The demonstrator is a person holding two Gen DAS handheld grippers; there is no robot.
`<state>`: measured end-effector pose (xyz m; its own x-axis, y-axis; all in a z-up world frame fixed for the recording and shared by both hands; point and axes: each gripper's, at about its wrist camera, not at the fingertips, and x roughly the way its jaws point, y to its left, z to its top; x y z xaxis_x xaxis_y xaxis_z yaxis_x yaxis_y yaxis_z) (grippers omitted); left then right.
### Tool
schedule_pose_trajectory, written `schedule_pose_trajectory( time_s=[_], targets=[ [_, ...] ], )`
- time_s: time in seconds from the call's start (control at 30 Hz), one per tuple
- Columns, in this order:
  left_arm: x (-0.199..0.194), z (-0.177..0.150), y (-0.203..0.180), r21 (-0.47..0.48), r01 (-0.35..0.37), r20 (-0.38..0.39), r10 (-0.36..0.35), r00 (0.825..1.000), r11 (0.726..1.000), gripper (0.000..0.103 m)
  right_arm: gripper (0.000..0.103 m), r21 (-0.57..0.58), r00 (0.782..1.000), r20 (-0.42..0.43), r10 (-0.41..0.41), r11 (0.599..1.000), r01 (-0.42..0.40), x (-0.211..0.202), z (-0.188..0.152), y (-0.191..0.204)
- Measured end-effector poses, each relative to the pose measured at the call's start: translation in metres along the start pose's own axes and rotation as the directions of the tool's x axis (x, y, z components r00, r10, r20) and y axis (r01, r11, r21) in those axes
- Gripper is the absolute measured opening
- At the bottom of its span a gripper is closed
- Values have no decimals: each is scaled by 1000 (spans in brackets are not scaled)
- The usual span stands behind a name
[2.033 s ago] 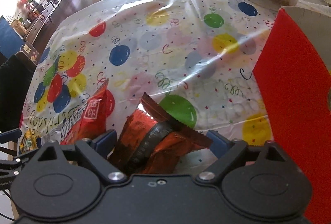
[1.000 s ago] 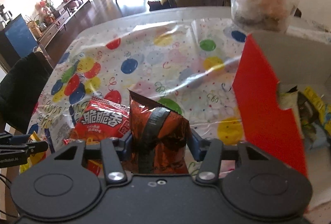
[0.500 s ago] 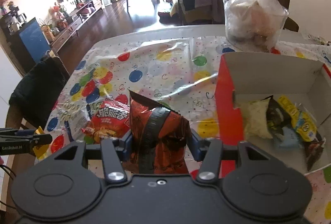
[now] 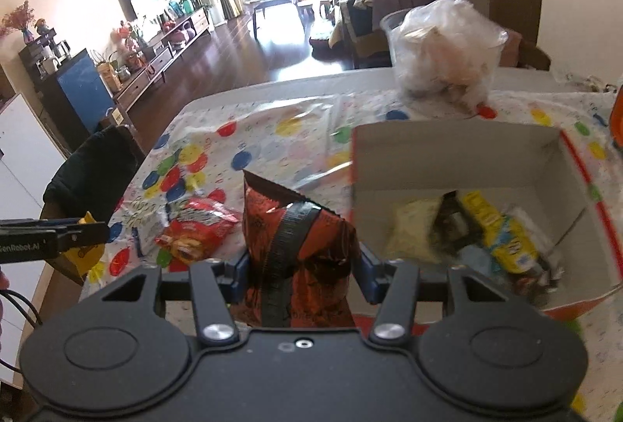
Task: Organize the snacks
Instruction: 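Carry the yellow packet and red-brown wrapper over the cardboard box with both tools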
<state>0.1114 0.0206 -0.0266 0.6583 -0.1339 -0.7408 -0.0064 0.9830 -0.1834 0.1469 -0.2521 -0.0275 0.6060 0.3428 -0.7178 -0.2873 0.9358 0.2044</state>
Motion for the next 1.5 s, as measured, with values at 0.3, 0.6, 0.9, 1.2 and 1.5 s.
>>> schedule_pose_trajectory(
  time_s=[0.3,0.6,0.9,1.2,1.5],
  targets=[
    [0,17,-88,52,49,40,-51,998,997,53,52,20,998,46,-34,999,33,-29,4,-72],
    [19,24,-169,123,97,28,-101,995,988,53,52,43,995,58,-81,996,79,-43,4,-137],
    [59,29,-227,173,110,-30,-106,994,979,53,52,32,992,37,-119,993,117,-40,4,-183],
    [115,38,-250,148,99,-136,-79,988,984,53,52,-31,992,-28,-127,992,126,-9,11,-206],
    [163,45,-260,166,67,-189,-35,981,984,53,53,-152,988,-107,-109,984,93,37,20,-202]
  ],
)
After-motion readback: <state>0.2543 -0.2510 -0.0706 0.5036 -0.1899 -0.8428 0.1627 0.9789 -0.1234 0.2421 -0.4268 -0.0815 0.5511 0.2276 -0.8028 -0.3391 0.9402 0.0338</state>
